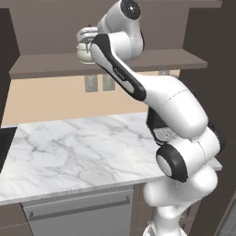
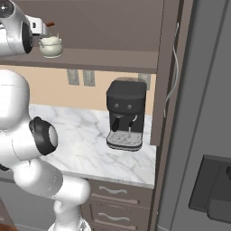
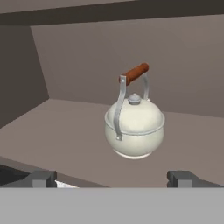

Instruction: Open the cabinet, pick the kettle from the cabinet, and place it in the sink.

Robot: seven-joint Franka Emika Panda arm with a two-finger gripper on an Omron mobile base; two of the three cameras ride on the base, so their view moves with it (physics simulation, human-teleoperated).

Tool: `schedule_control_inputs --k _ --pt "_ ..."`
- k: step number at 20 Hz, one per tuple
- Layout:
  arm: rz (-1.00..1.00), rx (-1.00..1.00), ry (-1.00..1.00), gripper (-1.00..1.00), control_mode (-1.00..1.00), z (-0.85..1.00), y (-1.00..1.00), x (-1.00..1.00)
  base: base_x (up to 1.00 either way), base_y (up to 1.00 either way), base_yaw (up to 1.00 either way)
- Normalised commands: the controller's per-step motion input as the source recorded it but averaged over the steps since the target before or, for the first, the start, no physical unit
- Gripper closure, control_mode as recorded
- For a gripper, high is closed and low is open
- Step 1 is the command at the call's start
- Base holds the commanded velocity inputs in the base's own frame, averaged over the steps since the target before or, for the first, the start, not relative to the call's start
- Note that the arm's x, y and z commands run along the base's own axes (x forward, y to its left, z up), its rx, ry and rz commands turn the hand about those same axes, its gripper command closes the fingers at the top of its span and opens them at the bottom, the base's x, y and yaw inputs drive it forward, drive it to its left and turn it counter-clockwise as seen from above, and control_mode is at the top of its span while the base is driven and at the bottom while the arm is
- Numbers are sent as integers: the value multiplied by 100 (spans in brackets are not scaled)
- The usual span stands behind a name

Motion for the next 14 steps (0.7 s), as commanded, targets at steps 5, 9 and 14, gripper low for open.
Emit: schedule_control_inputs --k 5,9,14 --pt "-4 -3 3 -100 -100 0 12 39 0 0 0" --pt "-2 -2 3 -100 -100 0 16 40 0 0 0" --pt "-1 -1 3 -100 -100 0 14 40 0 0 0"
